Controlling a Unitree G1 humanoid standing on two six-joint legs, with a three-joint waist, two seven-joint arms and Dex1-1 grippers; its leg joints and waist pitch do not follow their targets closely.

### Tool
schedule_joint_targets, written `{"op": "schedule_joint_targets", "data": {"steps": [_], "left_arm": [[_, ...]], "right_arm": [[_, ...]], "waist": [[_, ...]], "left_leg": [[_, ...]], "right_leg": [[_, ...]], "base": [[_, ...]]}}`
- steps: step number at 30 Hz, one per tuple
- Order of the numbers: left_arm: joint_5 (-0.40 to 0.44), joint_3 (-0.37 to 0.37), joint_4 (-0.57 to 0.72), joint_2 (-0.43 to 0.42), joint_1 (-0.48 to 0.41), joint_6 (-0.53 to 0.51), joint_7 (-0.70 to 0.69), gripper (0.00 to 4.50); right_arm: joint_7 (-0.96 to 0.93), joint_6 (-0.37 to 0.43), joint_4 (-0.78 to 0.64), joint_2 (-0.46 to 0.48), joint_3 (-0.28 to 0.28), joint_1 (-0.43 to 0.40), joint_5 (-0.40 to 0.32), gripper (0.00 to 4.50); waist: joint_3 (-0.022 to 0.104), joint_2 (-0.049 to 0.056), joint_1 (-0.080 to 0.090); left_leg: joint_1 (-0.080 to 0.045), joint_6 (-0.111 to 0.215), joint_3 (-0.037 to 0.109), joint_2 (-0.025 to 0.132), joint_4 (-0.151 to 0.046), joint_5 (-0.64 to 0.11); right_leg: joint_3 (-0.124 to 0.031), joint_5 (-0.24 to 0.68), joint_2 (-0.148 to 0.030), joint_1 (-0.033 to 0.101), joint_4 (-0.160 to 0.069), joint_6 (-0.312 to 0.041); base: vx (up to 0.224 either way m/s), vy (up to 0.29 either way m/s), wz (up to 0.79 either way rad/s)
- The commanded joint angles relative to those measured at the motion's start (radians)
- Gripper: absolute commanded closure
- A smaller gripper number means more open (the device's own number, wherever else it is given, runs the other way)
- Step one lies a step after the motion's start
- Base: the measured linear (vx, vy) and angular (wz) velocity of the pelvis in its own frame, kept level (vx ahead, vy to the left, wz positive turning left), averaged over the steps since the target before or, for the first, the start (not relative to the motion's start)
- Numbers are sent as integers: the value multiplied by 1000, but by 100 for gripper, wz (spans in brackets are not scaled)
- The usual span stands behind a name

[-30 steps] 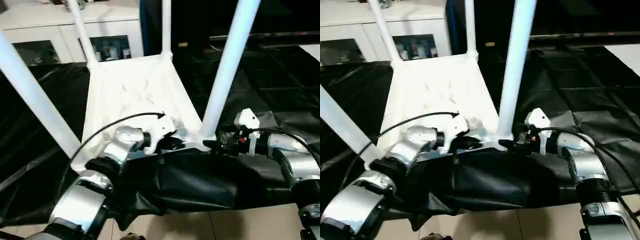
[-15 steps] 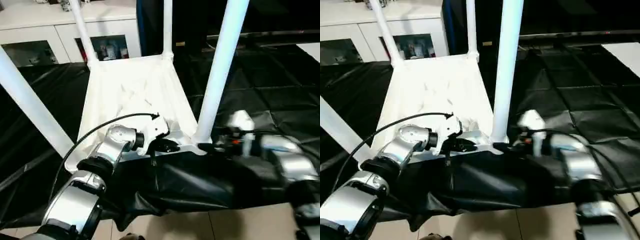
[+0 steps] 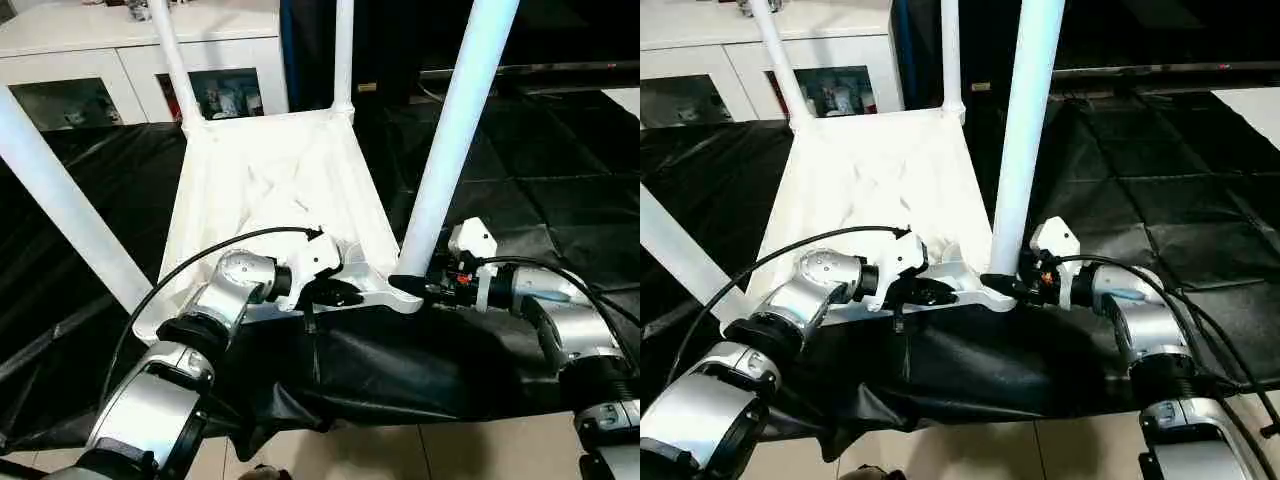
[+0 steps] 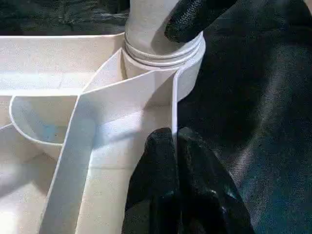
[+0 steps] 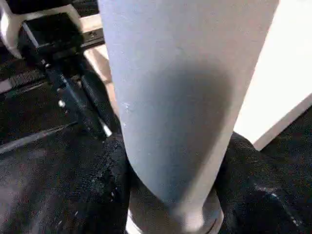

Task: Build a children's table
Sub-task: Rotate leg to tighten

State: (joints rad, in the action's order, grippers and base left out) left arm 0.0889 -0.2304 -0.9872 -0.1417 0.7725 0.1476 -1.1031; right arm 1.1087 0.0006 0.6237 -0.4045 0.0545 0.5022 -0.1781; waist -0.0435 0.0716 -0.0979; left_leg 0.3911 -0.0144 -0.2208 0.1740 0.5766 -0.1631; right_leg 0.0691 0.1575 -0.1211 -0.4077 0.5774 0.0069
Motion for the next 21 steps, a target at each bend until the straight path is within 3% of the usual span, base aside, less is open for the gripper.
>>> {"op": "schedule_joint_targets", "data": {"steps": [1,2,4,7,9,10,12,13,15,16,19,20,21], "left_arm": [[-6,33,-12,13,8,-17,122,450],[8,40,-37,36,26,-35,218,450],[12,50,-57,61,42,-56,292,450],[13,58,-75,89,58,-75,361,450],[17,58,-90,121,74,-88,412,450],[20,56,-96,137,81,-95,433,450],[22,55,-99,144,84,-97,441,450],[24,54,-102,152,87,-96,445,450],[28,51,-105,161,89,-91,444,450],[28,49,-106,162,89,-86,435,450],[17,42,-97,143,81,-62,370,450],[16,39,-92,134,76,-55,347,450],[16,38,-91,132,75,-55,343,450]], "right_arm": [[-6,24,2,47,29,-20,-13,255],[-169,-7,66,109,20,-18,34,255],[-318,-16,120,167,-1,-11,54,256],[-458,-21,167,224,-22,-1,66,256],[-598,-25,210,282,-40,23,79,257],[-654,-21,229,312,-44,37,86,257],[-667,-16,235,325,-43,44,90,257],[-667,-32,241,343,-22,54,113,257],[-636,-70,239,363,10,62,139,257],[-617,-86,236,367,14,63,137,222],[-501,-112,209,348,22,61,110,184],[-463,-115,199,332,32,57,108,182],[-451,-114,195,328,34,56,105,166]], "waist": [[64,-37,-2],[61,-32,4],[56,-34,15],[50,-25,42],[50,-23,54],[51,-8,61],[52,-17,71],[53,-4,70],[53,-12,75],[54,-12,72],[55,-12,69],[57,-26,69],[58,-22,65]], "left_leg": [[-19,98,31,57,-61,-256],[-20,80,32,57,-64,-274],[-23,38,39,54,-74,-344],[-34,-16,47,51,-83,-466],[-38,-27,51,49,-83,-512],[-39,-33,55,48,-85,-532],[-34,-27,57,47,-88,-549],[-38,-23,56,47,-88,-553],[-35,-20,54,46,-89,-561],[-40,-15,52,47,-87,-563],[-37,-2,50,46,-86,-547],[-29,13,47,48,-86,-515],[-29,20,46,47,-85,-501]], "right_leg": [[-29,304,-42,42,-66,-232],[-30,338,-42,35,-70,-223],[-25,442,-44,39,-81,-189],[-24,532,-40,26,-94,-154],[-22,550,-39,22,-99,-141],[-21,545,-39,22,-99,-141],[-16,536,-38,29,-103,-132],[-17,521,-39,26,-105,-137],[-17,499,-36,26,-107,-143],[-20,488,-38,22,-108,-150],[-22,452,-39,27,-104,-166],[-23,412,-38,33,-99,-179],[-23,403,-40,35,-96,-185]], "base": [[0,0,0],[0,0,0],[0,0,0],[0,0,0],[0,0,0],[0,0,0],[0,0,0],[0,0,0],[0,0,0],[0,0,0],[0,0,0],[0,0,0],[0,0,0]]}}
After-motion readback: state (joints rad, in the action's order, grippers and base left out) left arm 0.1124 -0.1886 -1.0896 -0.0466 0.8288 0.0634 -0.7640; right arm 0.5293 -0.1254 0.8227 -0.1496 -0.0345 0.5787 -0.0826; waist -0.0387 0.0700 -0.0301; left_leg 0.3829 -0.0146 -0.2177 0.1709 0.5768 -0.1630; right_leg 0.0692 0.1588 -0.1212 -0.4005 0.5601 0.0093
